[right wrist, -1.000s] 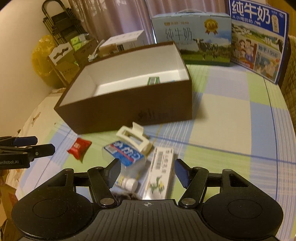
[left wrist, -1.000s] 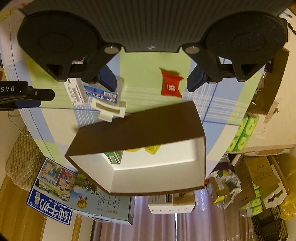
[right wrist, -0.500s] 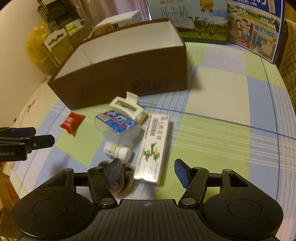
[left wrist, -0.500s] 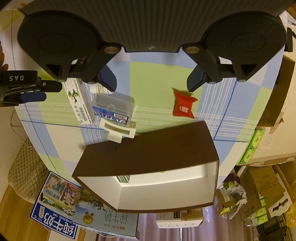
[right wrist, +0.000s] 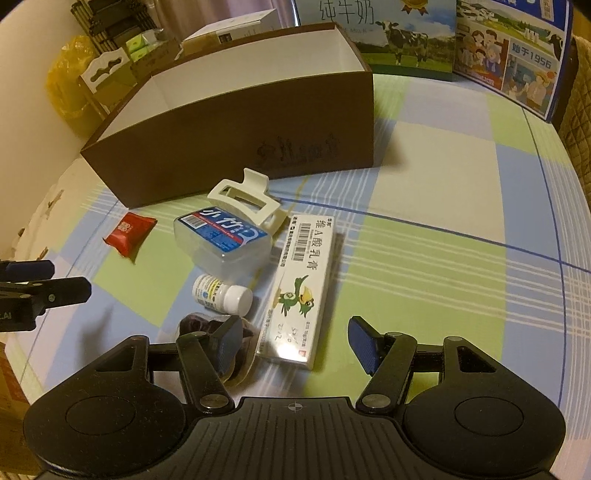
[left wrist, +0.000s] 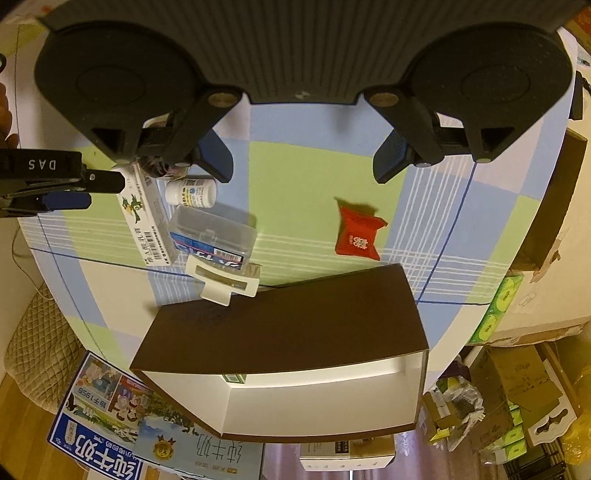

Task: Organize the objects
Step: 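Withdraw both grippers from the brown box toward the remaining table items, then close the right gripper on the white cream box while the left gripper grasps the red candy packet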

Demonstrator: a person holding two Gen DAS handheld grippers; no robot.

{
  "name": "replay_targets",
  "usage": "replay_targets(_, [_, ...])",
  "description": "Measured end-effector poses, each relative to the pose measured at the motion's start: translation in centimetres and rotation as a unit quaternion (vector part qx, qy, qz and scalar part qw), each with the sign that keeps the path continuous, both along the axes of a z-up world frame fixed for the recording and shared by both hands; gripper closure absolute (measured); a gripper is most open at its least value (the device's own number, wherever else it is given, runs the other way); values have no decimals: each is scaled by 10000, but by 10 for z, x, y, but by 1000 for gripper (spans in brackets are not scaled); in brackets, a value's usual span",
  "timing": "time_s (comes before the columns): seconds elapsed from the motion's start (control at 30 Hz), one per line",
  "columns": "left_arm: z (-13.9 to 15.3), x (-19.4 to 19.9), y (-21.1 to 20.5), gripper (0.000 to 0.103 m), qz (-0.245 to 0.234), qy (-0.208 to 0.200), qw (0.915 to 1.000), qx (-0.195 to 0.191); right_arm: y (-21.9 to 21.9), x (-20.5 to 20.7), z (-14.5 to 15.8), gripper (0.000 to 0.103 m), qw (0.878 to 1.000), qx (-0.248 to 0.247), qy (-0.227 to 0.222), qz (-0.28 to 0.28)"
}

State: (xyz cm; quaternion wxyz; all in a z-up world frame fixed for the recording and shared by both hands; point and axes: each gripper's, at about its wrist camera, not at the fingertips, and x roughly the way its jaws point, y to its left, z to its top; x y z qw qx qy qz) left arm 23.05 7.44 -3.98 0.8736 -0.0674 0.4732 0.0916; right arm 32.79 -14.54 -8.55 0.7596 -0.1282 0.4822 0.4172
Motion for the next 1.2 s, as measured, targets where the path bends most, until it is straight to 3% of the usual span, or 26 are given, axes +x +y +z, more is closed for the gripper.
replay_targets(1.03, [-25,22,29,23,281,211,9993,119,50,22,-35,42,9987,-379,-272,199])
replay_targets(1.1, [-27,26,30,23,268,232,9993,117,53,22,-37,45,9982,-422,-340,238])
replay_targets(1.13, [-28,27,30,23,260,241,9993,121,54,22,-38,55,9978,-459,-379,277])
replay_targets(1.2, [-30,30,31,23,245,251,9993,133,55,22,-41,60,9973,-509,-407,349])
